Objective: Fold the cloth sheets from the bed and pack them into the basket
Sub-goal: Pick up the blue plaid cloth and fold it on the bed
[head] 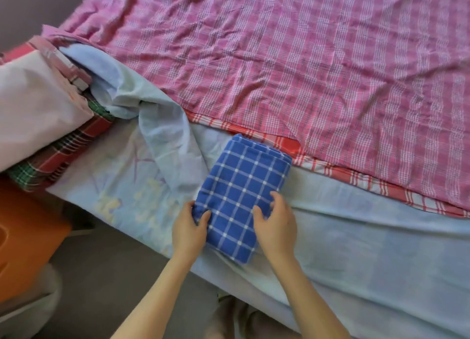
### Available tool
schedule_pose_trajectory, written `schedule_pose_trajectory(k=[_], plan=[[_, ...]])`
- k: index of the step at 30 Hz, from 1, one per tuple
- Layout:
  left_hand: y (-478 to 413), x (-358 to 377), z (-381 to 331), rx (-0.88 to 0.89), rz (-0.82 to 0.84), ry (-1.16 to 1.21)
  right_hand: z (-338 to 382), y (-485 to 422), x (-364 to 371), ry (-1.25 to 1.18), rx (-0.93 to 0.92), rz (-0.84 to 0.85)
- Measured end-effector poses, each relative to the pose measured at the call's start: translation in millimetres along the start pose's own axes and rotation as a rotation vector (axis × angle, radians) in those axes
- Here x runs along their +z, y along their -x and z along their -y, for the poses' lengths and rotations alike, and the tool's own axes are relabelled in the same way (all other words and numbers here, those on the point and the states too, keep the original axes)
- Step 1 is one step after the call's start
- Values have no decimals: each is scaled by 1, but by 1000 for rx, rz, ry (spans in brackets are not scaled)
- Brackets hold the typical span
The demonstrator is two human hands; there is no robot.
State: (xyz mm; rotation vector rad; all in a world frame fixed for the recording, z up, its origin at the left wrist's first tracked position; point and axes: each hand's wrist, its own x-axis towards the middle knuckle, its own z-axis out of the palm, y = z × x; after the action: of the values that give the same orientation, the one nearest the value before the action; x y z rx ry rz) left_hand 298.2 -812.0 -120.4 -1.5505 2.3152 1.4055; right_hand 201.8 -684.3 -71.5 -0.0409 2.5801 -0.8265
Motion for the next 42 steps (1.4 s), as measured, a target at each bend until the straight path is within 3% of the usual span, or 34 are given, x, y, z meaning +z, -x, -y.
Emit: schedule_pose_trajectory(k=[2, 6, 11, 13, 16, 21, 26, 30, 35, 42], plan=[[2, 12, 9, 11, -74, -126, -10, -21, -4, -28, 124, -20], [16, 22, 16, -156, -243, -231, -13, -56, 7, -380, 314, 165], [35, 10, 24, -484, -193, 118, -25, -34, 25, -674, 612, 84], [42, 4, 30, -615, -121, 287, -44, 1, 29, -784, 791, 169], [51, 2, 40, -618, -24, 299, -69, 39, 19, -824, 969, 349], [56, 6, 34, -580, -26, 351, -80, 6, -23, -909, 819, 156], [68, -10, 7, -455, -127, 256, -44, -2, -55, -731, 717, 60], [71, -72, -24, -305, -258, 314, 7, 12, -76, -684, 476, 112], [47, -175, -46, -160, -388, 373, 110, 26, -79, -714, 228, 292], [-6, -309, -35, -79, -521, 447, 253, 36, -24, -696, -2, 465]])
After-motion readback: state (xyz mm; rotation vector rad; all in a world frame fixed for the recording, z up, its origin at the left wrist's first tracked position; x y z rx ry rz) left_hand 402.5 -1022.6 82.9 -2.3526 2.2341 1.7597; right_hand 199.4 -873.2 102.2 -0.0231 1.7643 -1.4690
